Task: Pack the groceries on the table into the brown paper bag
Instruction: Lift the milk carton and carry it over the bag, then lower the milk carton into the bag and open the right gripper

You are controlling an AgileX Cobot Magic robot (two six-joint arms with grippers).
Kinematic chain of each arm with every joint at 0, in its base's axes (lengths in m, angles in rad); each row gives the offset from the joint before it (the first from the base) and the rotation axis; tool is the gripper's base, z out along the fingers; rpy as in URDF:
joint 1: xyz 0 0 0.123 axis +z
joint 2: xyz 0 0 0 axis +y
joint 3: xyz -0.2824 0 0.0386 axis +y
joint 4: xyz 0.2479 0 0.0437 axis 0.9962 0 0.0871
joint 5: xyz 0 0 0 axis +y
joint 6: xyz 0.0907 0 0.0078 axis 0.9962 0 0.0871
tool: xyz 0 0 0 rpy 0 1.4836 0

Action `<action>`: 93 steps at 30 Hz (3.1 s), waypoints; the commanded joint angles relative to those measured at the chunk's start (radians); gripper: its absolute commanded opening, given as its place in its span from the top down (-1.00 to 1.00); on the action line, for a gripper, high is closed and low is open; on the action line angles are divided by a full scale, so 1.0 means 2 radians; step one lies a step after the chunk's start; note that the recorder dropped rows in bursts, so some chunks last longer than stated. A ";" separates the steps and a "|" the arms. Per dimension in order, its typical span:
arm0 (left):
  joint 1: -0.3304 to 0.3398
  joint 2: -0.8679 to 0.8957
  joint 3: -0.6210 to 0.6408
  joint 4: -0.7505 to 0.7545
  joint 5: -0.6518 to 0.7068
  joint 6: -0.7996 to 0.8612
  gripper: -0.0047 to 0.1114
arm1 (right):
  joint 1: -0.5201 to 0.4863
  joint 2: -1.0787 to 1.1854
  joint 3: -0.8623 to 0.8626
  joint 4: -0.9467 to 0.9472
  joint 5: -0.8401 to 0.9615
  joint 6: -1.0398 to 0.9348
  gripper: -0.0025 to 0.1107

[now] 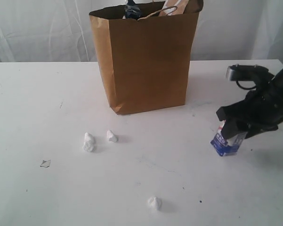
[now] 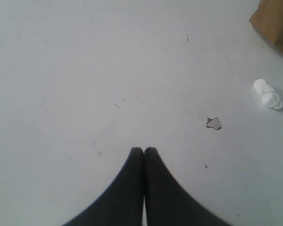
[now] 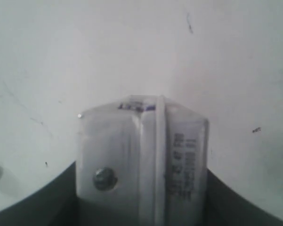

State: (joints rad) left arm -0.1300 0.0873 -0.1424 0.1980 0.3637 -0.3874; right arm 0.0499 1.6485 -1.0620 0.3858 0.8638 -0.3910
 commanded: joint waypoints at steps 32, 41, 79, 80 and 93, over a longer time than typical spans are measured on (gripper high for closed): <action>0.000 -0.002 0.002 -0.005 0.002 -0.001 0.92 | -0.022 0.045 -0.332 0.498 -0.119 -0.439 0.96; 0.000 -0.002 0.002 -0.005 0.002 -0.001 0.92 | -0.050 0.126 -0.355 0.609 0.015 -0.510 0.96; 0.000 -0.002 0.002 -0.005 0.002 -0.001 0.92 | -0.005 0.236 -0.383 0.679 0.038 -0.709 0.96; 0.000 -0.002 0.002 -0.005 0.002 -0.001 0.92 | -0.005 0.236 -0.383 0.679 0.029 -0.709 0.96; 0.000 -0.002 0.002 -0.005 0.002 -0.001 0.92 | -0.005 0.236 -0.383 0.679 0.023 -0.683 -0.06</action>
State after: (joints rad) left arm -0.1300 0.0873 -0.1424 0.1947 0.3655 -0.3874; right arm 0.0419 2.1237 -1.8195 1.7078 0.9187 -1.7811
